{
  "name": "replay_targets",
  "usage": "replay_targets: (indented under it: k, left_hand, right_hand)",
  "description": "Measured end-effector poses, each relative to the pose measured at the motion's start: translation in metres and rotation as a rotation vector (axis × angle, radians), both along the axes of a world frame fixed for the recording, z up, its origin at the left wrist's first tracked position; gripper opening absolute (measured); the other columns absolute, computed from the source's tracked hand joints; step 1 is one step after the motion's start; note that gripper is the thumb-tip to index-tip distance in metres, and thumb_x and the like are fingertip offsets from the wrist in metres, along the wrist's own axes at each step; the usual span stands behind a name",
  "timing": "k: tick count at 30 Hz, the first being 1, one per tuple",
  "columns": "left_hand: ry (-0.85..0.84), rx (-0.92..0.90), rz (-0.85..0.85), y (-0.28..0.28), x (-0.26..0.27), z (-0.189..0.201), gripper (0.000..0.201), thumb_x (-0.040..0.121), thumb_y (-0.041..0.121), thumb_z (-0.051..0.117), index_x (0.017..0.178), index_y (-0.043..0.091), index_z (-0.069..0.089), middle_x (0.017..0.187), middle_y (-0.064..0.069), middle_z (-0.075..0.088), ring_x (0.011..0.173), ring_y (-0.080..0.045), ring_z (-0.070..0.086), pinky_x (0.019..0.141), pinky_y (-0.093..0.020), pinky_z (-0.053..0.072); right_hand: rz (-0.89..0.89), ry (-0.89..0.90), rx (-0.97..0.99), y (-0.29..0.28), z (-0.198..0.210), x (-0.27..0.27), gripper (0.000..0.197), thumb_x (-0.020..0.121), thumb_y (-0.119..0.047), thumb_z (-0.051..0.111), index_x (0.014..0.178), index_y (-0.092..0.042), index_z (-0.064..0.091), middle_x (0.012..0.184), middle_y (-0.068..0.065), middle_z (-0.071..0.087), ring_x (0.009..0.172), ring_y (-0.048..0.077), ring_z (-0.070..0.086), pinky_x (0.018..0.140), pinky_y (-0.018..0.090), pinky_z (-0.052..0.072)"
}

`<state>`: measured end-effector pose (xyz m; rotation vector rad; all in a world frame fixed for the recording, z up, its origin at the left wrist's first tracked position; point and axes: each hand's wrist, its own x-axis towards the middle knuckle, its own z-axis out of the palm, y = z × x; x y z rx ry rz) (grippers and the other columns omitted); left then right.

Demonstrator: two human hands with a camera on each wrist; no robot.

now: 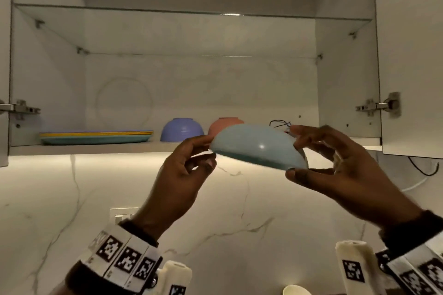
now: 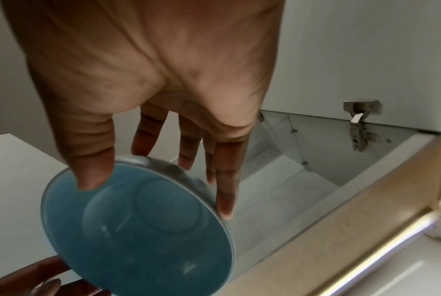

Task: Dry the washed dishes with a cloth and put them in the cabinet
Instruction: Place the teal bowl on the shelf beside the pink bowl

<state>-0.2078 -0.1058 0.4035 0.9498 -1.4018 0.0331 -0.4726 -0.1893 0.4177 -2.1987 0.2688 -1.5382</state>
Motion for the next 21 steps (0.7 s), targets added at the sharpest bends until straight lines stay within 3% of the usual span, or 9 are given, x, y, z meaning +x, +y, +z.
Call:
replay_targets:
  k: [2, 5, 9, 12, 16, 19, 21]
  left_hand:
    - [-0.022, 0.024, -0.012, -0.007, -0.003, 0.01, 0.043, 0.093, 0.004, 0.064, 0.132, 0.02, 0.058, 0.125, 0.006, 0.068, 0.113, -0.007, 0.066, 0.1, -0.033, 0.054]
    - [-0.036, 0.076, -0.063, -0.019, -0.007, 0.02, 0.046, 0.094, 0.004, 0.063, 0.13, 0.032, 0.053, 0.129, 0.013, 0.064, 0.119, -0.002, 0.061, 0.102, -0.026, 0.05]
    - [-0.079, 0.134, -0.118, -0.038, -0.01, 0.03, 0.05, 0.095, 0.003, 0.061, 0.12, 0.045, 0.048, 0.127, 0.025, 0.059, 0.116, 0.01, 0.058, 0.09, -0.011, 0.049]
    - [-0.103, 0.168, -0.129, -0.053, -0.01, 0.035, 0.052, 0.095, 0.002, 0.061, 0.122, 0.045, 0.046, 0.13, 0.025, 0.057, 0.121, 0.006, 0.056, 0.092, -0.014, 0.049]
    - [-0.195, 0.197, -0.024, -0.07, -0.008, 0.04, 0.053, 0.094, 0.001, 0.06, 0.121, 0.043, 0.043, 0.127, 0.028, 0.054, 0.118, 0.016, 0.05, 0.096, -0.015, 0.047]
    - [-0.311, 0.259, 0.092, -0.08, -0.005, 0.045, 0.054, 0.09, 0.018, 0.06, 0.137, 0.037, 0.043, 0.141, 0.016, 0.053, 0.13, -0.001, 0.05, 0.108, -0.034, 0.044]
    - [-0.426, 0.315, 0.243, -0.081, -0.007, 0.048, 0.058, 0.092, 0.024, 0.06, 0.146, 0.03, 0.039, 0.146, 0.008, 0.052, 0.133, -0.015, 0.051, 0.109, -0.039, 0.043]
  right_hand:
    - [-0.034, 0.068, -0.062, -0.002, 0.01, -0.006, 0.044, 0.061, -0.036, 0.083, 0.099, -0.028, 0.062, 0.134, -0.023, 0.057, 0.128, -0.003, 0.049, 0.083, 0.033, 0.061]
    - [-0.119, 0.138, -0.145, -0.008, 0.02, -0.011, 0.045, 0.061, -0.043, 0.082, 0.099, -0.035, 0.061, 0.135, -0.026, 0.053, 0.129, -0.001, 0.048, 0.084, 0.036, 0.061]
    - [-0.218, 0.242, -0.22, -0.017, 0.031, -0.013, 0.046, 0.061, -0.05, 0.08, 0.1, -0.04, 0.057, 0.138, -0.03, 0.045, 0.127, 0.003, 0.048, 0.078, 0.035, 0.062]
    - [-0.322, 0.336, -0.286, -0.028, 0.039, -0.011, 0.049, 0.064, -0.053, 0.078, 0.104, -0.045, 0.051, 0.14, -0.026, 0.044, 0.123, 0.01, 0.05, 0.078, 0.038, 0.061]
    - [-0.381, 0.402, -0.335, -0.04, 0.049, -0.008, 0.049, 0.066, -0.05, 0.078, 0.105, -0.048, 0.047, 0.135, -0.022, 0.045, 0.116, 0.016, 0.054, 0.077, 0.04, 0.06]
    - [-0.42, 0.451, -0.372, -0.051, 0.056, -0.006, 0.048, 0.068, -0.049, 0.078, 0.103, -0.049, 0.045, 0.128, -0.024, 0.045, 0.11, 0.014, 0.054, 0.076, 0.039, 0.058]
    - [-0.473, 0.502, -0.409, -0.059, 0.06, -0.003, 0.05, 0.07, -0.045, 0.081, 0.103, -0.05, 0.043, 0.124, -0.024, 0.046, 0.105, 0.011, 0.052, 0.074, 0.035, 0.056]
